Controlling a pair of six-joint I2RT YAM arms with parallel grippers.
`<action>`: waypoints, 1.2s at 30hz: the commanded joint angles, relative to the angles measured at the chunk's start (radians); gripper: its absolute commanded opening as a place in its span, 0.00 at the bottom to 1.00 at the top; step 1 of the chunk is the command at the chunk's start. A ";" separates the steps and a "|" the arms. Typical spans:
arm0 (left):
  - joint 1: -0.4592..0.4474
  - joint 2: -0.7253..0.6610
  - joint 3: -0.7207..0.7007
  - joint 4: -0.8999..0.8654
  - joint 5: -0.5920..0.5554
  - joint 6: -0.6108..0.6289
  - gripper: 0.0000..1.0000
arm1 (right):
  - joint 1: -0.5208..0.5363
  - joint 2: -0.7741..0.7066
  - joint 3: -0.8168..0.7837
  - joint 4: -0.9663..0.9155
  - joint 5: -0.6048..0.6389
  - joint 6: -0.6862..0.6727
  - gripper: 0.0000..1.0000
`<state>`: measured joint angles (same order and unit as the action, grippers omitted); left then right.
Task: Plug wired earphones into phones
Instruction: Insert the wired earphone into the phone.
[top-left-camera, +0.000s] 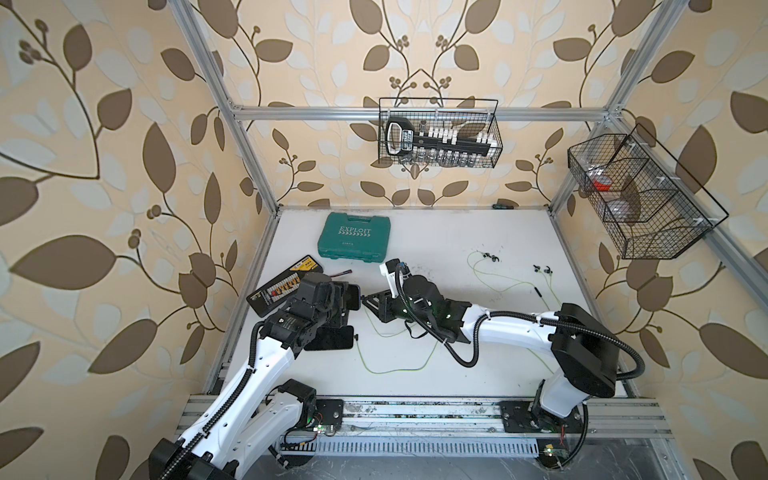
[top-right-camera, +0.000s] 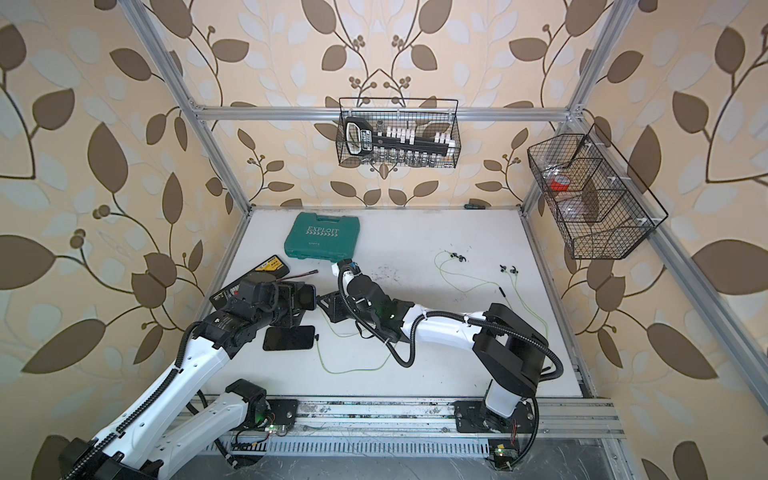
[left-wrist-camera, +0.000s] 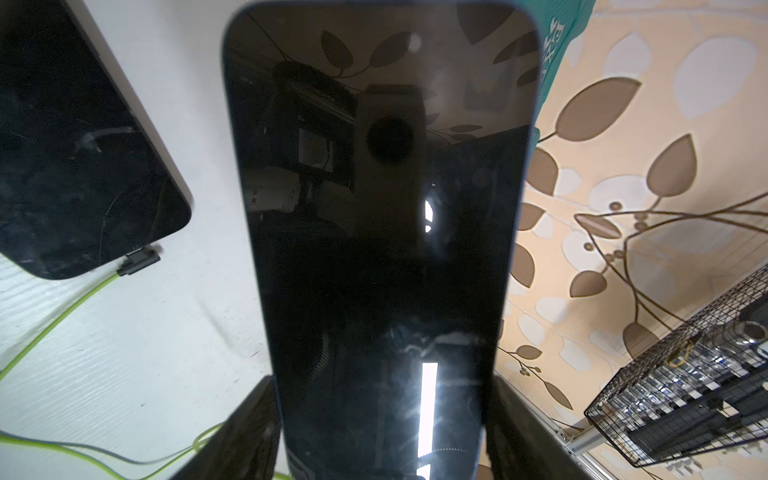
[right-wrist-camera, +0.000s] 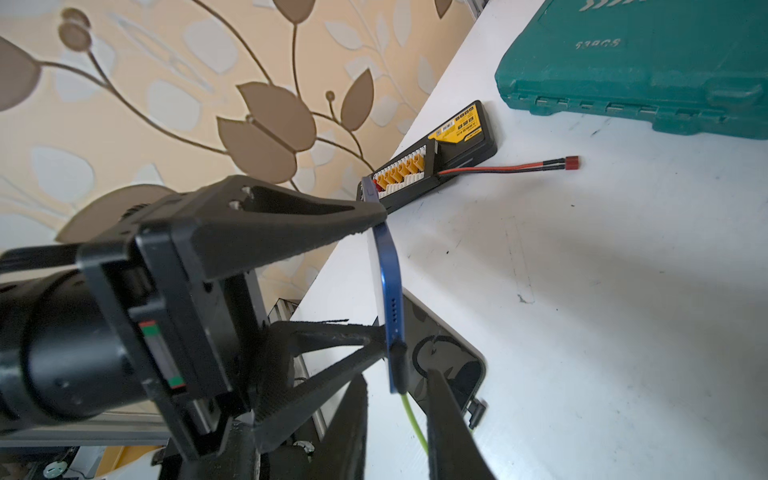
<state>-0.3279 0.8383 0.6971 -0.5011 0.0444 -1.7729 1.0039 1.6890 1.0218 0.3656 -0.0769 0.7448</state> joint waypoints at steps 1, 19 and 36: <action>-0.005 -0.025 0.005 0.048 0.003 0.006 0.70 | 0.004 0.017 -0.003 0.006 -0.012 0.010 0.22; -0.011 -0.015 -0.004 0.069 0.073 0.003 0.70 | 0.004 0.048 0.038 0.000 -0.022 0.002 0.08; -0.059 0.025 0.007 0.077 0.080 0.002 0.69 | 0.005 0.072 0.072 -0.037 -0.022 -0.016 0.06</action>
<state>-0.3481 0.8749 0.6842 -0.4892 0.0456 -1.7748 1.0031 1.7386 1.0489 0.3248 -0.0990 0.7414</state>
